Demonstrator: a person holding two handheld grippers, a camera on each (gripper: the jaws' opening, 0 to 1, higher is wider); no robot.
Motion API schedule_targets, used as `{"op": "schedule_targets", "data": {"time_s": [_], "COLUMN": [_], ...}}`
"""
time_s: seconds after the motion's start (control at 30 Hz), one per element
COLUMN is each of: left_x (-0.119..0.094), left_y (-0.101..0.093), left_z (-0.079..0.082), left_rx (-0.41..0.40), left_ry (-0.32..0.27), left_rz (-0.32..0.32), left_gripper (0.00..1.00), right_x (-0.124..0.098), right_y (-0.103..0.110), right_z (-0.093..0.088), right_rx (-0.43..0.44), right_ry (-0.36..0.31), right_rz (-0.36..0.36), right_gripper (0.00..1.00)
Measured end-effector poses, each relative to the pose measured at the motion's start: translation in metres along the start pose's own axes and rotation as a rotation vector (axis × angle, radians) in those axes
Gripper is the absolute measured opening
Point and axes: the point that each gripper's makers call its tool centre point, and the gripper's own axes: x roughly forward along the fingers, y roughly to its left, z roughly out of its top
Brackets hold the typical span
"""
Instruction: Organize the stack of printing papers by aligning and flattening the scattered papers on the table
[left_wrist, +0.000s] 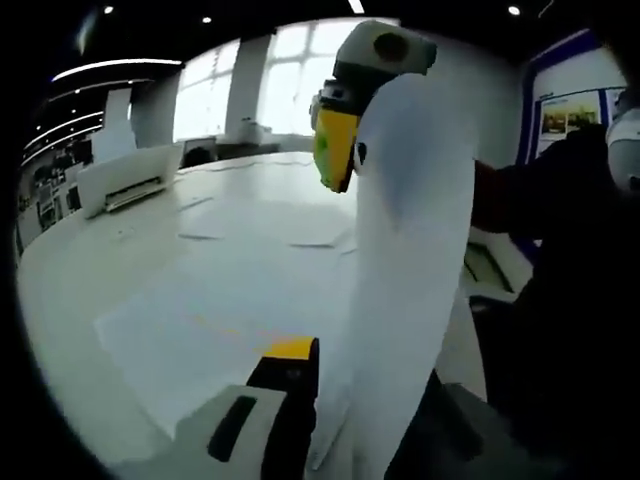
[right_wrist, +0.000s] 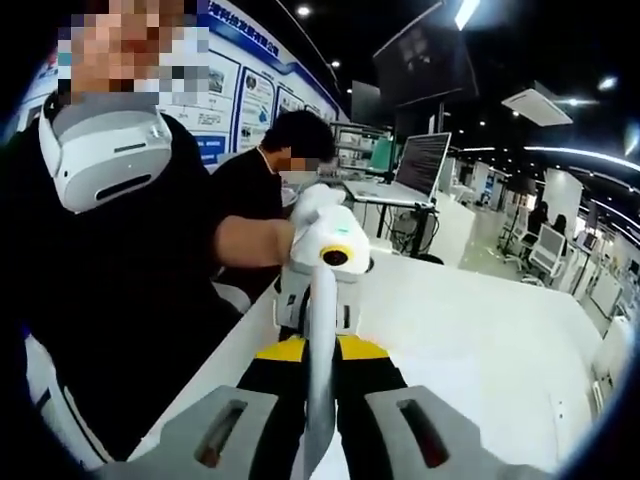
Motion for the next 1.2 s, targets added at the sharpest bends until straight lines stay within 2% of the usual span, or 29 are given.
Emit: {"op": "schedule_targets", "data": {"time_s": [0.17,0.33,0.5,0.9,1.07,1.2], "left_x": [0.000,0.001,0.000,-0.002,-0.003,-0.005], "left_y": [-0.002,-0.005,-0.008,-0.011,-0.008,-0.003], "left_z": [0.002,0.003,0.005,0.005,0.005,0.007], "left_rx": [0.027,0.020,0.003,0.059,0.096,0.091], "left_ry": [-0.006,-0.003,-0.010,0.003,0.007,-0.001], "left_rz": [-0.009,-0.019,-0.027,-0.009,0.011,0.012], "left_gripper": [0.06,0.06,0.06,0.06,0.06,0.06], "right_x": [0.002,0.002,0.000,-0.011,-0.016,-0.016], "right_y": [0.001,-0.001,-0.008,-0.024,-0.030,-0.030], "right_z": [0.001,0.003,0.007,0.015,0.015,0.012], "right_rx": [-0.005,-0.012,-0.036,-0.057,-0.031,-0.017], "right_ry": [0.004,0.006,-0.008,-0.036,-0.049,-0.041], "right_rz": [0.003,-0.008,-0.054,-0.158,-0.197,-0.202], "right_gripper": [0.06,0.07,0.16,0.30,0.40,0.40]}}
